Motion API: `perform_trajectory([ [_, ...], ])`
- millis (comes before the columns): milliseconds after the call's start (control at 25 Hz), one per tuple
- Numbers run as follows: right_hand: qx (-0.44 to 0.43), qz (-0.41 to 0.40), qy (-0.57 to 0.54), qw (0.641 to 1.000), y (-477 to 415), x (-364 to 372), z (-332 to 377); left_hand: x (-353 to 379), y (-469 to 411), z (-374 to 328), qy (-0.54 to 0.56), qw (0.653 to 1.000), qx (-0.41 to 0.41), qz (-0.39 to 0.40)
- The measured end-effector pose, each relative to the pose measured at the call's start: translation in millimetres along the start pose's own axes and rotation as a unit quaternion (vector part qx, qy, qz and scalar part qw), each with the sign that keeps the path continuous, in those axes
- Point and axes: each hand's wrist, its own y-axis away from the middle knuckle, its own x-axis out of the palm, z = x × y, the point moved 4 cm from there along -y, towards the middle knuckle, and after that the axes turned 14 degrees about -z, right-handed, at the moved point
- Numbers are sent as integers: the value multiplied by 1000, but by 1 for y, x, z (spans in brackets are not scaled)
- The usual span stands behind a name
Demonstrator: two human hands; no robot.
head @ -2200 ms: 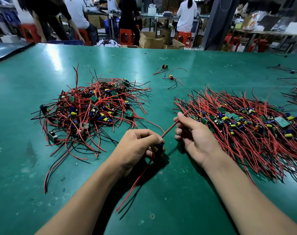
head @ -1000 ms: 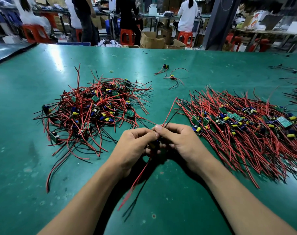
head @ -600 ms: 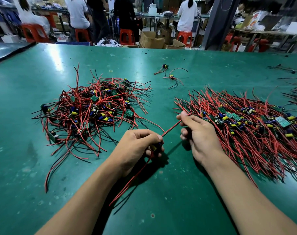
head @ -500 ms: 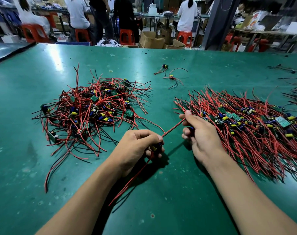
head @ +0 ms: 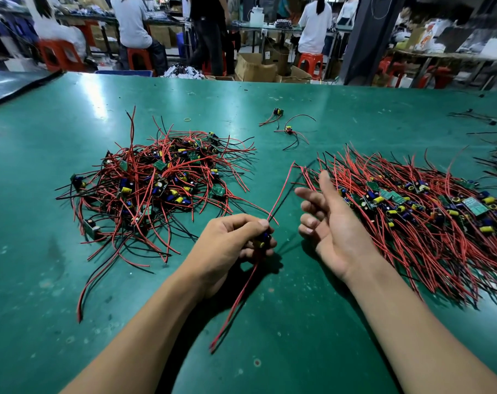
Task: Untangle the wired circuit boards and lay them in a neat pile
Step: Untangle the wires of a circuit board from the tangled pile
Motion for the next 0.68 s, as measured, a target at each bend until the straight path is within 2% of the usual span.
perform_trajectory([
  [120, -51, 50, 133, 988, 4, 4, -11, 0, -4, 1, 48, 998, -15, -22],
  [280, -181, 68, 294, 936, 11, 9, -19, -4, -9, 1, 123, 991, -47, -24],
  [400, -231, 73, 310, 919, 15, 12, -17, -7, -11, 0, 143, 988, -24, -44],
  [560, -241, 157, 353, 891, 27, 19, -21, -8, -10, 0, 147, 987, -4, -61],
  [680, -239, 150, 343, 896, 34, 22, -22, -9, -10, 1, 161, 985, -21, -59],
])
